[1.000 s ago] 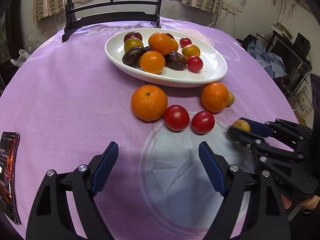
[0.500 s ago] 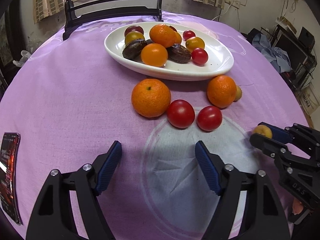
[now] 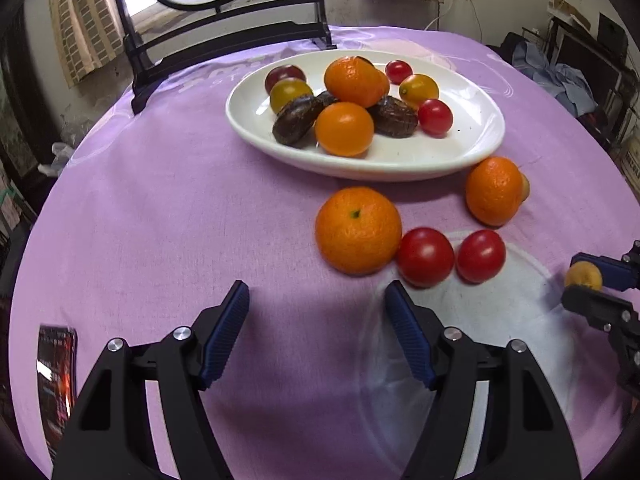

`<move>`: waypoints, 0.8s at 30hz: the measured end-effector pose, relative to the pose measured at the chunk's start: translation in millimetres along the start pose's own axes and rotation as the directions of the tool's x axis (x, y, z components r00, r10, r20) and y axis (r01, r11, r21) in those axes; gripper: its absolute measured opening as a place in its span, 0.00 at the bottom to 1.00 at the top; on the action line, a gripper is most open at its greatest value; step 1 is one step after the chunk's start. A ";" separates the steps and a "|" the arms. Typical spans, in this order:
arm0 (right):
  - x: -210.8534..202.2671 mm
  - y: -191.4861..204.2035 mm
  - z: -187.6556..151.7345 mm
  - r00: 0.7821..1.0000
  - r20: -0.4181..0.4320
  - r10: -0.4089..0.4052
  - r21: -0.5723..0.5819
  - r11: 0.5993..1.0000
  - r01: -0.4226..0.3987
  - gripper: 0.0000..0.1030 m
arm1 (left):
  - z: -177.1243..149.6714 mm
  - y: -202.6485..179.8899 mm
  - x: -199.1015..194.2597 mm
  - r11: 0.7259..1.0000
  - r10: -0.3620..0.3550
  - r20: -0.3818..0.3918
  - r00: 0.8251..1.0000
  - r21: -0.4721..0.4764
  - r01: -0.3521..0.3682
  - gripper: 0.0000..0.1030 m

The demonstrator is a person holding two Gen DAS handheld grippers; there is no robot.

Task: Organize fruits
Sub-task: 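Grasp a yellow-green fruit with the right gripper while the left grasps a mandarin, then carry the mandarin and yellow-green fruit onto the white plate and release both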

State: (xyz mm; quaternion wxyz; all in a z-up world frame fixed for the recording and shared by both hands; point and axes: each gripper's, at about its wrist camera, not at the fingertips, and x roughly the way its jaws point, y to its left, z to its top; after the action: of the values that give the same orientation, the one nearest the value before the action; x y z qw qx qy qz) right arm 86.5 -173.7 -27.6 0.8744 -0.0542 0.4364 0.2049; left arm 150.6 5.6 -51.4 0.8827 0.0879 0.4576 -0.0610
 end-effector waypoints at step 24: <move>-5.9 -1.8 4.4 0.999 0.038 -0.001 0.018 1.000 0.000 0.26 | 10.5 -17.3 -29.3 0.988 -0.148 0.074 0.986 0.063 0.144 0.41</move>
State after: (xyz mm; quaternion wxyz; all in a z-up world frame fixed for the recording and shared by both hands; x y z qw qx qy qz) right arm 87.3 -176.0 -20.4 0.8830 -0.0425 0.4217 0.2018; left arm 138.9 -12.7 -23.2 0.8902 0.0769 0.4260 -0.1419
